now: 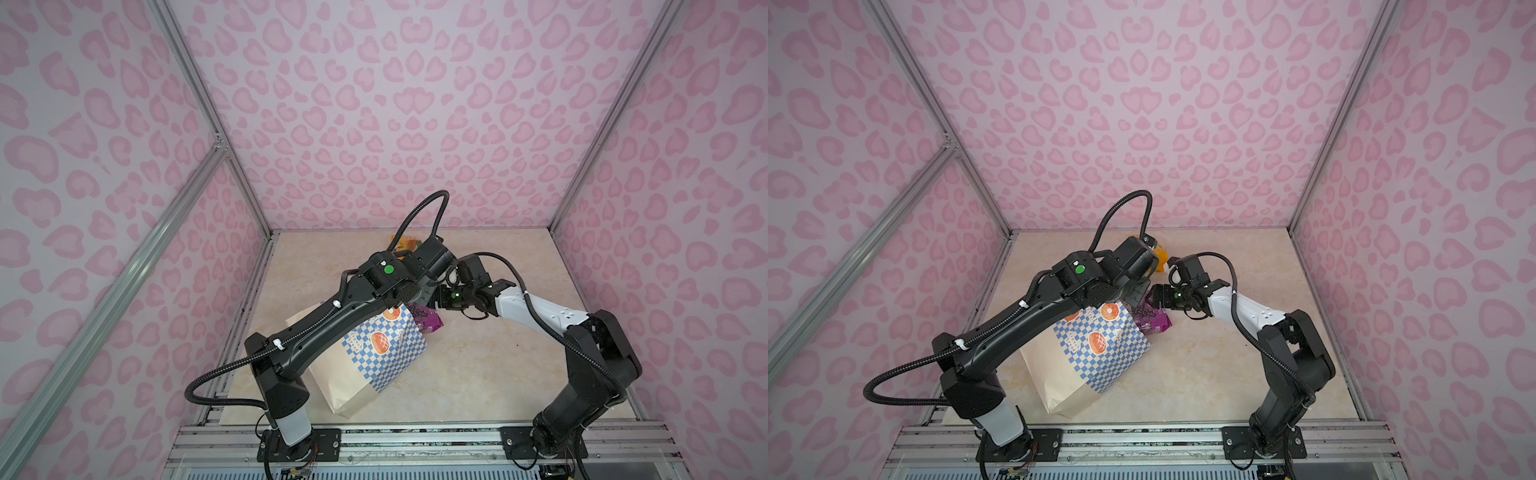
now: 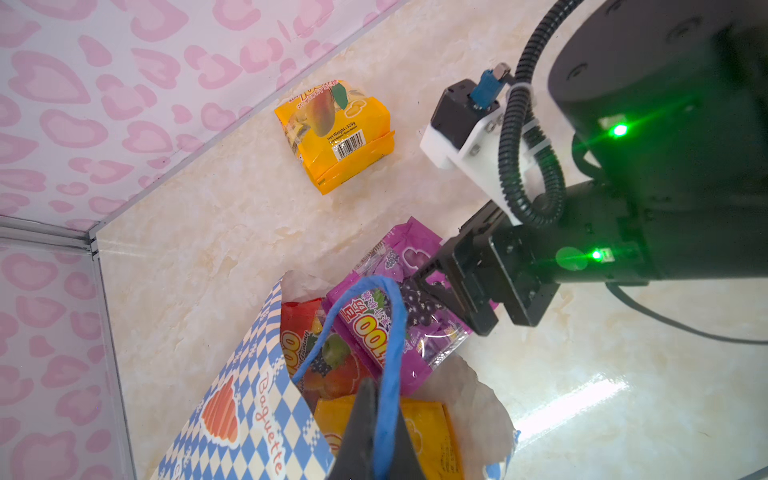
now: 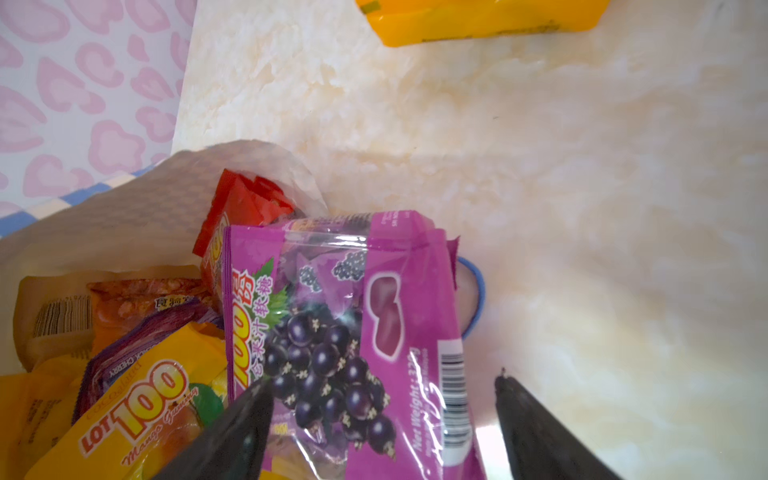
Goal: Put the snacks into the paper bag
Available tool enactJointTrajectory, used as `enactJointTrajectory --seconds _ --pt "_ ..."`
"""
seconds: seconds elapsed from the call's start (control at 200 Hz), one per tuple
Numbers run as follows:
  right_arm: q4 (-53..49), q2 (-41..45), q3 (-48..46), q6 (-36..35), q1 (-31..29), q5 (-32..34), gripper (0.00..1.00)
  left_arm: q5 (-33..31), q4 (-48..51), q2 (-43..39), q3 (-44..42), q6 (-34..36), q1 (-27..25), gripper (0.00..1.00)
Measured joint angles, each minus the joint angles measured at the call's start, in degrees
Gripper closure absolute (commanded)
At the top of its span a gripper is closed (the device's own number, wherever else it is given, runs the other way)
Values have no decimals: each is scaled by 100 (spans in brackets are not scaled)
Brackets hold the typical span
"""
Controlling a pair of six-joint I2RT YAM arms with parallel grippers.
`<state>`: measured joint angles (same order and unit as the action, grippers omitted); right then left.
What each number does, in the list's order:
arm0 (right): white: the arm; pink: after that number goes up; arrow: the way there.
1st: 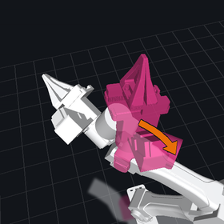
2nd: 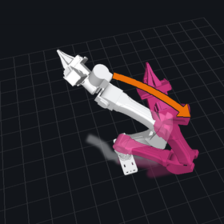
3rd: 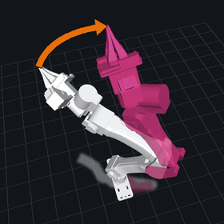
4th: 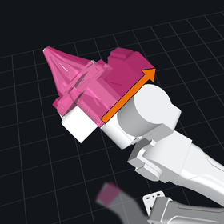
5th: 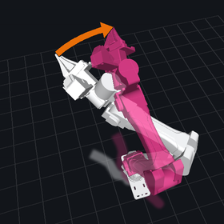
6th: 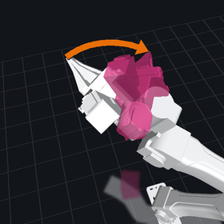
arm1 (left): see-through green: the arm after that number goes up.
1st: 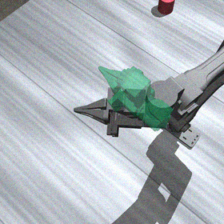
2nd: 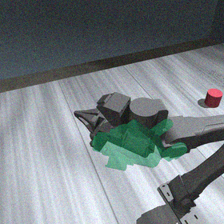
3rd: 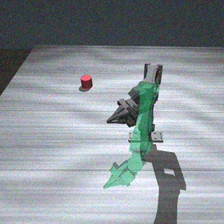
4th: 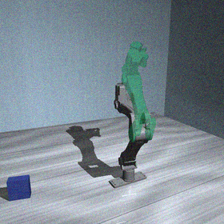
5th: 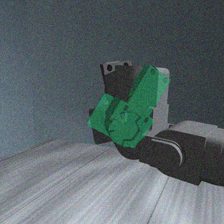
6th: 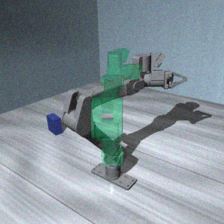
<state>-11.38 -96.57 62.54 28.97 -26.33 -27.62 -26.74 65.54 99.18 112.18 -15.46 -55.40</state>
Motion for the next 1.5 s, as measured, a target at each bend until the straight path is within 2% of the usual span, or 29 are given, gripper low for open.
enactJointTrajectory --seconds 0.19,0.325,0.42,0.47,0.63,0.765,0.845,0.93,1.055,1.1,1.185,1.365,1.5 --pt "120 -417 -35 173 280 90 47 22 -52 -55 -31 -2 17 97" --pt "291 -647 -44 343 396 197 57 42 -94 -94 -74 -4 15 97" --pt "391 -704 -39 496 487 407 58 48 -96 -116 -107 -2 15 97" --pt "461 -691 -92 529 551 531 55 57 -98 -129 -127 -2 15 97" --pt "472 -634 -138 645 695 957 34 66 -116 -175 -184 -2 17 97" --pt "702 -595 -190 662 549 678 16 70 -133 -195 -243 -2 17 97" --pt "756 -455 -260 656 247 516 14 79 -133 -197 -258 -2 22 97" --pt "782 -544 -81 595 -48 422 22 81 -136 -197 -267 -4 26 97" --pt "800 -920 140 577 -142 439 41 83 -138 -208 -273 -20 26 97" --pt "756 -1036 155 586 -116 485 55 83 -140 -223 -289 -24 26 97" --pt "754 -1091 175 577 -52 468 100 81 -166 -271 -348 -44 26 97" --pt "625 -426 52 566 195 402 100 74 -225 -295 -442 -61 57 97" --pt "503 229 -76 527 898 378 100 74 -256 -295 -472 -63 94 97"
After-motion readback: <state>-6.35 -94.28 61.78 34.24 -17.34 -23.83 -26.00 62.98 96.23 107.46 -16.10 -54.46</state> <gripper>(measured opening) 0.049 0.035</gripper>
